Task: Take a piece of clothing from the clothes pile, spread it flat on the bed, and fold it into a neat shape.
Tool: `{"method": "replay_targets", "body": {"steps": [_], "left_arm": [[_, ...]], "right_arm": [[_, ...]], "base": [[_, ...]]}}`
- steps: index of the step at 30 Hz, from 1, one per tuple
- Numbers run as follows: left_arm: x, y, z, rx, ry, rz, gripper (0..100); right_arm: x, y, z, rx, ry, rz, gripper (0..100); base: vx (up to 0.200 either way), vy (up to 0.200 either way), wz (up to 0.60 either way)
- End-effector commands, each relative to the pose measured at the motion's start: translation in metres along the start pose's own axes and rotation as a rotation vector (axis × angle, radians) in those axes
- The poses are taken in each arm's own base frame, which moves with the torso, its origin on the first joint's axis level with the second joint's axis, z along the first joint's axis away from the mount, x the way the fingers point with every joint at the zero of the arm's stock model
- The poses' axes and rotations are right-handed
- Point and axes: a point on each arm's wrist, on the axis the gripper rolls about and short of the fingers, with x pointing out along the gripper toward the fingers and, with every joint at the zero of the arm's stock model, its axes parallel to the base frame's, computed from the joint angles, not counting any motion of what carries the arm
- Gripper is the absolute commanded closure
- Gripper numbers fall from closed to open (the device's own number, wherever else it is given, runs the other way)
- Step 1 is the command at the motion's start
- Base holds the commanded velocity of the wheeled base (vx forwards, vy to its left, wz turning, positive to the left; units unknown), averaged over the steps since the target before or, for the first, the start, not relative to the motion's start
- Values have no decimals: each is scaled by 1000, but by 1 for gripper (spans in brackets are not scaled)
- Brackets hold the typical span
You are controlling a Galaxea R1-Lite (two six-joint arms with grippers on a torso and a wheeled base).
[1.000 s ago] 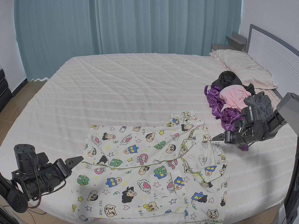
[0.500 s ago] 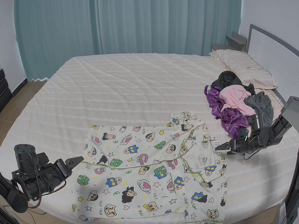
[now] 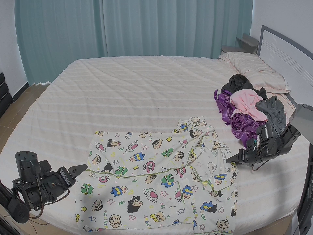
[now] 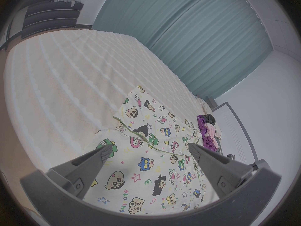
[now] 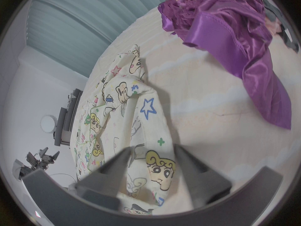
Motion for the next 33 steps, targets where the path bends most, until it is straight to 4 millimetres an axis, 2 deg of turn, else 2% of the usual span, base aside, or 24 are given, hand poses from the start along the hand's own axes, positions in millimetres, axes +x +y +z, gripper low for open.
{"method": "replay_targets", "body": {"steps": [1, 7, 13, 16, 22, 33], "left_arm": [[0, 0, -1, 1, 4, 1, 0], [0, 0, 0, -10, 1, 0, 0], [0, 0, -1, -9, 2, -1, 0], [0, 0, -1, -9, 2, -1, 0], [0, 0, -1, -11, 3, 0, 0], [0, 0, -1, -11, 2, -1, 0]], "right_arm": [[-1, 0, 0, 42, -3, 1, 100], [-11, 6, 2, 58, -21, -5, 100], [-32, 13, -7, 57, -30, -34, 100], [-40, 10, -12, 64, -39, -105, 100], [-42, -5, -22, 64, -24, -213, 100], [-51, -4, -37, 35, 1, -316, 100]], "base": [[0, 0, 0], [0, 0, 0], [0, 0, 0], [0, 0, 0], [0, 0, 0], [0, 0, 0]]}}
